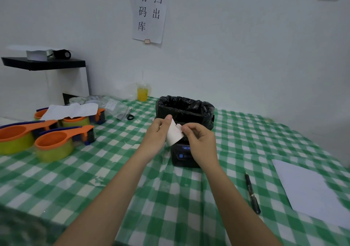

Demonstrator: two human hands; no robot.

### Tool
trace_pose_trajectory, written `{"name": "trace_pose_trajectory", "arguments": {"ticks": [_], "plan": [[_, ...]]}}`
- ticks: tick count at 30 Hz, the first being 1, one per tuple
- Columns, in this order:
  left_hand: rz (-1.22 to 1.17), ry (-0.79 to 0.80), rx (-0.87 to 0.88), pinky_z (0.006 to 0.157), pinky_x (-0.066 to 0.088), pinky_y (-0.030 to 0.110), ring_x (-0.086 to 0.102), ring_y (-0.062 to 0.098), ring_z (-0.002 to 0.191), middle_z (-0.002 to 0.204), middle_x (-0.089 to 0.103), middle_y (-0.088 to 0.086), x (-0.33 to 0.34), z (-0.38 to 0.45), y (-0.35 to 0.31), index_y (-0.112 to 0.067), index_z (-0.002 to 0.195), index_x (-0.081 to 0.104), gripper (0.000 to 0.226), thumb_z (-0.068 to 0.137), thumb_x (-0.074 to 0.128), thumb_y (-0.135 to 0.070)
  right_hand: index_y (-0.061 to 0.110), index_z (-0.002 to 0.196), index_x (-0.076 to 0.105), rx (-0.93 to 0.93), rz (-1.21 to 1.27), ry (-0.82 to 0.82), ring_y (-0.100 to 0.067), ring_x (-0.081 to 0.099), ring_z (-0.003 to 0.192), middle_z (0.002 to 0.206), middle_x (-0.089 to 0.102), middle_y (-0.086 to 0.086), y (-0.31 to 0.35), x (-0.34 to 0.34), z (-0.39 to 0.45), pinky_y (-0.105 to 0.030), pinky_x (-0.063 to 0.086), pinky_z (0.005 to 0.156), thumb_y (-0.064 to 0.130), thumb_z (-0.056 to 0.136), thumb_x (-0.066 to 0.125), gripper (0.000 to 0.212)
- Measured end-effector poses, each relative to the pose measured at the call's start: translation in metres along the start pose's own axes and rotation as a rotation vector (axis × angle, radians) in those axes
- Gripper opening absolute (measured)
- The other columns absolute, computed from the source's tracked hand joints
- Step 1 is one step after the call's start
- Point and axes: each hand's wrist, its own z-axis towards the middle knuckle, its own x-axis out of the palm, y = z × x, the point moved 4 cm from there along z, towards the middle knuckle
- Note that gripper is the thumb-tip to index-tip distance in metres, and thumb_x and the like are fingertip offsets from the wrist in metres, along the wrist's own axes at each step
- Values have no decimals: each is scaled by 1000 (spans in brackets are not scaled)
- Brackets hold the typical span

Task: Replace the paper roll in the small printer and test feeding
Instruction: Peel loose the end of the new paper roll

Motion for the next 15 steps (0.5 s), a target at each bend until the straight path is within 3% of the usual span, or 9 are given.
{"name": "trace_pose_trajectory", "arguments": {"ticks": [4,9,13,15], "plan": [[-11,1,4,84,46,32,56,18,94,96,55,-3,2,1,1,-20,103,50,38,93,35,-53,22,81,68,47,40,-17,-11,66,81,84,72,1,-6,-2,3,-23,54,74,12,89,60,15],[-12,6,-3,82,44,29,55,18,97,102,56,-1,3,3,4,-23,104,49,36,93,34,-54,17,84,66,127,163,-86,-3,68,70,77,71,0,-12,-6,5,-16,56,70,10,90,59,11],[-3,10,-7,78,42,23,54,16,97,104,55,0,4,5,6,-23,104,48,35,93,33,-53,19,81,66,167,160,-154,-12,69,74,77,72,-1,-20,-8,10,-24,57,74,11,90,59,15],[-9,6,-29,80,42,28,54,18,98,103,55,0,4,8,10,-24,104,47,35,93,33,-55,20,81,66,194,155,-233,-12,67,76,78,71,0,-26,-15,15,-23,55,74,12,90,59,14]]}}
